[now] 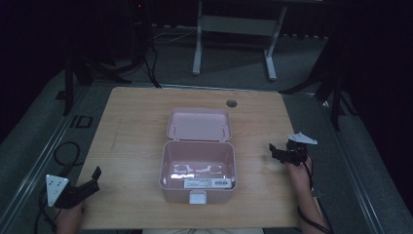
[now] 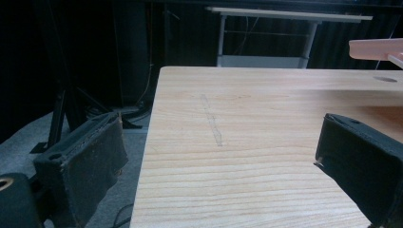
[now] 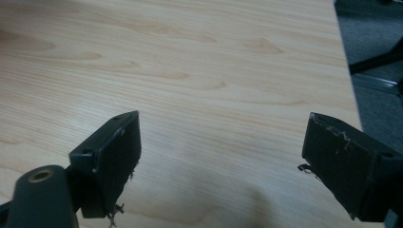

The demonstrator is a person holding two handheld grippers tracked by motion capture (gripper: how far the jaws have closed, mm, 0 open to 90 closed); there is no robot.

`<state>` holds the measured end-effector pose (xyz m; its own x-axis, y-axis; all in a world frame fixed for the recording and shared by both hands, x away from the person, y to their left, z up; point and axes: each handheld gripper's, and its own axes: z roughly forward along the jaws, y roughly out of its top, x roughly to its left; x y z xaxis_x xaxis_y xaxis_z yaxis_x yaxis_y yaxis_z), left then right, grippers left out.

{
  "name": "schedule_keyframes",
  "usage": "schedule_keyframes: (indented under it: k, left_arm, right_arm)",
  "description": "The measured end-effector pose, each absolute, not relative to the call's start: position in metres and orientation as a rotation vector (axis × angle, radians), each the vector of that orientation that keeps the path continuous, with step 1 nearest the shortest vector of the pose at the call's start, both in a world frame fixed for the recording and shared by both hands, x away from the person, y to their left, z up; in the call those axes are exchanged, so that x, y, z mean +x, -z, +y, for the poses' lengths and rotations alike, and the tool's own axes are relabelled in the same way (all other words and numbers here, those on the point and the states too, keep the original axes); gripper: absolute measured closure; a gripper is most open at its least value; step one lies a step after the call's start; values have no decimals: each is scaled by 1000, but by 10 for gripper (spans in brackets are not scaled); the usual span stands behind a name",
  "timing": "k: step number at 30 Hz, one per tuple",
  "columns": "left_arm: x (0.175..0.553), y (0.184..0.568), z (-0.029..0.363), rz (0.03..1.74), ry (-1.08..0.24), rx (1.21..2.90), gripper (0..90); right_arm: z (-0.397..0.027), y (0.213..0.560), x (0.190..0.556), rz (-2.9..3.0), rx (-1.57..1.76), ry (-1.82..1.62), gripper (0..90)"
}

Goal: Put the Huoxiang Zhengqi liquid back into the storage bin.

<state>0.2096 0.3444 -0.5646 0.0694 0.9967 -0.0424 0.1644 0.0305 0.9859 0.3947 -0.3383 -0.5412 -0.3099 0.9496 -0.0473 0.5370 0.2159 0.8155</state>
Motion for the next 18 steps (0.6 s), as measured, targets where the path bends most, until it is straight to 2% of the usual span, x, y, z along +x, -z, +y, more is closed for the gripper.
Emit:
schedule_keyframes:
  k: [18]
  left_arm:
    - [209,565,344,1286,-1050,1337,30]
  right_arm:
    - [-351,546,377,1811,1436,-867,125]
